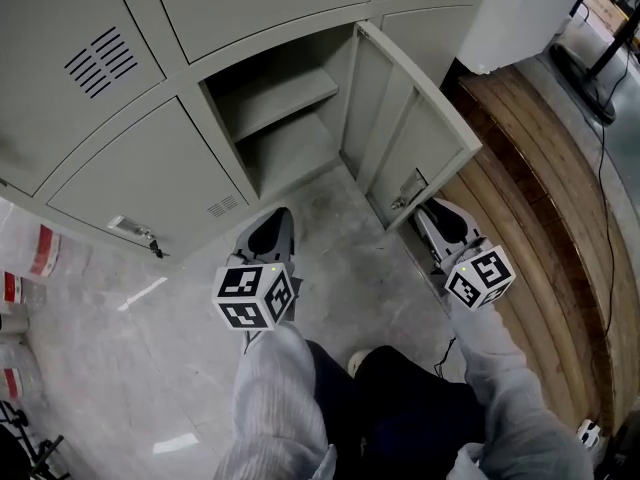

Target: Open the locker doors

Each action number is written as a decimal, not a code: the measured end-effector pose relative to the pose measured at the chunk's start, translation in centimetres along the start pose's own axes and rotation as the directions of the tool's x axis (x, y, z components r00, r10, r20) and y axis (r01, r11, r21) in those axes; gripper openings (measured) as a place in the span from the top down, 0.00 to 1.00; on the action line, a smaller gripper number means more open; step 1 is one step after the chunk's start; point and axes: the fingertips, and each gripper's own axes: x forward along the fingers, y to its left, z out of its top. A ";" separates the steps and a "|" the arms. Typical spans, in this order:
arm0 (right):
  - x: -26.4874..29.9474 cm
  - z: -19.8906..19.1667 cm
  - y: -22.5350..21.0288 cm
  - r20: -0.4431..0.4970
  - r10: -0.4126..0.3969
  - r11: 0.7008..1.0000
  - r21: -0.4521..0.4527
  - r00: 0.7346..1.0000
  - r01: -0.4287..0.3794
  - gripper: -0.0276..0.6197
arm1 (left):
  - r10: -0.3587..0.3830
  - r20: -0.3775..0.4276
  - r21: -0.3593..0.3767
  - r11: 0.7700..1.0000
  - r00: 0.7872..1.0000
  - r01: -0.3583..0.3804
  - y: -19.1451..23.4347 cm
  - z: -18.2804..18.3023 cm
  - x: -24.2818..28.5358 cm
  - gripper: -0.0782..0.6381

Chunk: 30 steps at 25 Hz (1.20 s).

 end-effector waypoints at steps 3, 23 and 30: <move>-0.2 0.1 -1.4 -0.012 -0.030 0.999 -0.020 0.999 0.030 0.83 | -0.010 -0.006 -0.001 1.000 1.000 0.010 -0.3 -0.3 0.4 0.87; -0.2 0.2 -7.7 -0.018 -0.239 0.971 -0.036 0.971 0.238 0.82 | -0.014 -0.002 -0.016 1.000 1.000 0.014 1.0 -0.5 -0.2 0.87; -0.2 0.2 -7.7 -0.021 -0.250 0.968 -0.034 0.968 0.250 0.82 | -0.023 -0.004 -0.018 1.000 1.000 0.023 0.8 -0.6 -0.2 0.87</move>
